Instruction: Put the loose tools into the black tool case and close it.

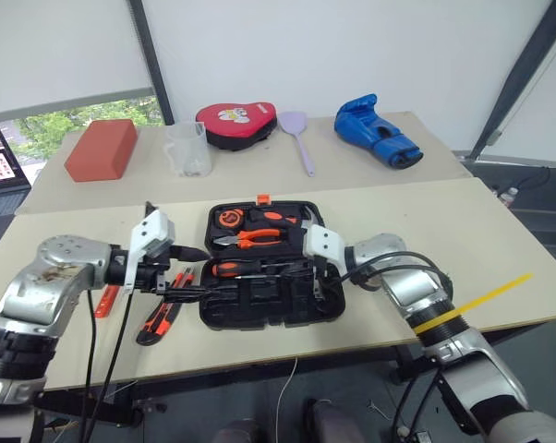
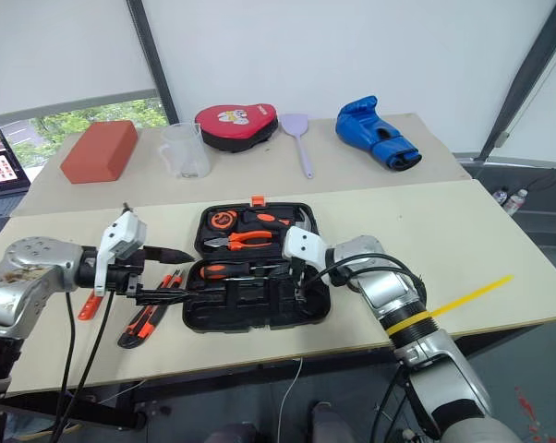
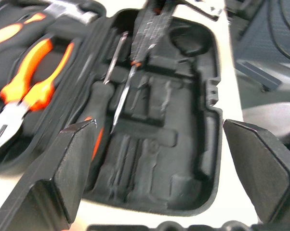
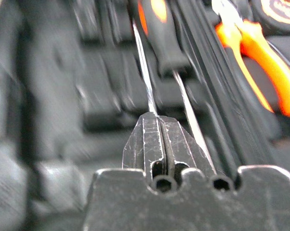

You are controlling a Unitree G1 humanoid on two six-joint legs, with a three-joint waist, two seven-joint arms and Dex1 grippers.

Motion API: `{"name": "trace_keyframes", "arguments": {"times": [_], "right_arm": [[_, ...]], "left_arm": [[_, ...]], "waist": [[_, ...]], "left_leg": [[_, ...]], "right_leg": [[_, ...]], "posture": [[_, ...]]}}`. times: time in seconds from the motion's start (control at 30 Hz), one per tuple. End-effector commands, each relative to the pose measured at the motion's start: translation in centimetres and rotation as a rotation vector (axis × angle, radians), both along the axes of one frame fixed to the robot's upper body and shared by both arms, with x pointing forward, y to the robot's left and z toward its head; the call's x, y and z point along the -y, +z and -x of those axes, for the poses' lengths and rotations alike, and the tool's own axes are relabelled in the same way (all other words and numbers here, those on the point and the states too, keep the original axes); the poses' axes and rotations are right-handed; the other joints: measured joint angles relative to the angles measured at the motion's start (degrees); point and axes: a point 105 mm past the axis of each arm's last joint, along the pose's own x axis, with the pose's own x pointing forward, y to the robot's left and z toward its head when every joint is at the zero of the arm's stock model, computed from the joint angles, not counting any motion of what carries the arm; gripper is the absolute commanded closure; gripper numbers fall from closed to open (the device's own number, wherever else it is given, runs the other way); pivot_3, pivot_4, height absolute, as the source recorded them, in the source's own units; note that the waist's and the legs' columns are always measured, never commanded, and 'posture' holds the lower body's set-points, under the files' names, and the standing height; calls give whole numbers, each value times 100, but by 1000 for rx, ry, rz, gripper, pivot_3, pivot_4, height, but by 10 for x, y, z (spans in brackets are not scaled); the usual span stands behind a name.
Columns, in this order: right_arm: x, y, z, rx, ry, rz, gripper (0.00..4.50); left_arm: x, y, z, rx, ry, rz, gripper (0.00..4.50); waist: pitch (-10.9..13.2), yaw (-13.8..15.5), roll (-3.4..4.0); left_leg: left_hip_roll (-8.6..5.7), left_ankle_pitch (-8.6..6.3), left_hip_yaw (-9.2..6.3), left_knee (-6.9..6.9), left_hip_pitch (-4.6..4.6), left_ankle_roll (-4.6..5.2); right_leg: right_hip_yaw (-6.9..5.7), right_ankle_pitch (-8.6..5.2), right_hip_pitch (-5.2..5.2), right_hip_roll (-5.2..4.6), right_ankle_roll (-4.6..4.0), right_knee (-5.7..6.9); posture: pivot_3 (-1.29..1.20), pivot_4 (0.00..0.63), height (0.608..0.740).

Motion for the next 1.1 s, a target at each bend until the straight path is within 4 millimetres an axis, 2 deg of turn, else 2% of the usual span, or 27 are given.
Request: {"name": "trace_keyframes", "arguments": {"times": [0.03,0.1,0.13,0.27,0.33,0.4,0.5,0.63,0.8,0.87,0.97,1.1], "right_arm": [[8,62,23,16,63,-151,3654],[11,70,38,8,98,-155,3062],[13,72,44,3,113,-154,2603],[15,71,63,-7,159,-128,1269],[15,70,68,-8,164,-116,543],[15,68,70,-10,165,-112,33],[13,66,72,-6,169,-100,33],[11,67,71,18,159,-96,33],[11,67,72,26,149,-92,33],[11,66,74,35,136,-90,33],[13,66,75,39,122,-95,33],[19,65,74,51,81,-92,0]], "left_arm": [[-44,14,9,83,284,48,0],[-69,8,23,79,445,57,0],[-80,1,34,63,513,44,0],[-117,-25,68,1,700,-39,0],[-132,-32,75,-8,780,-67,0],[-141,-35,73,-19,841,-67,0],[-144,-34,58,-48,882,-19,0],[-129,-33,34,-108,823,5,0],[-128,-43,12,-181,864,-19,0],[-132,-55,0,-226,913,-54,0],[-132,-63,-7,-262,923,-82,0],[-130,-71,-4,-303,884,-93,964]], "waist": [[1,9,2],[1,33,1],[0,35,0],[1,64,0],[1,96,0],[1,176,0],[-1,260,-6],[-5,275,-16],[-6,167,-17],[-6,118,-17],[-7,100,-18],[-7,94,-17]], "left_leg": [[1,-3,-2,-5,1,-3],[-3,-4,-2,-27,1,-4],[-3,-4,-2,-37,3,-4],[-5,-7,-1,-72,18,-6],[-5,-22,0,-65,16,-34],[-7,-29,0,-53,19,-45],[-6,-32,-4,-44,26,-49],[-4,-30,-12,-27,39,-53],[-5,-25,-10,-29,43,-46],[-4,-19,-8,-39,40,-34],[-9,-18,-9,-46,37,-32],[-11,-26,-4,-46,42,-47]], "right_leg": [[-10,0,-4,1,-3,-2],[-34,-1,-12,2,-4,-6],[-47,-1,-10,1,-4,-10],[-92,1,-3,-20,-10,-21],[-116,2,1,-34,-19,-25],[-115,2,13,-44,-19,-29],[-114,3,33,-48,-18,-26],[-116,4,53,-45,-14,-16],[-124,8,34,-38,-23,-13],[-132,10,27,-38,-27,-10],[-147,10,24,-40,-28,-16],[-139,10,27,-42,-28,-20]], "posture": [[0,150,740],[0,150,740],[0,150,740],[0,150,740],[0,150,740],[0,150,740],[0,150,740],[0,150,740],[0,150,740],[0,150,740],[0,150,740],[0,150,740]]}}
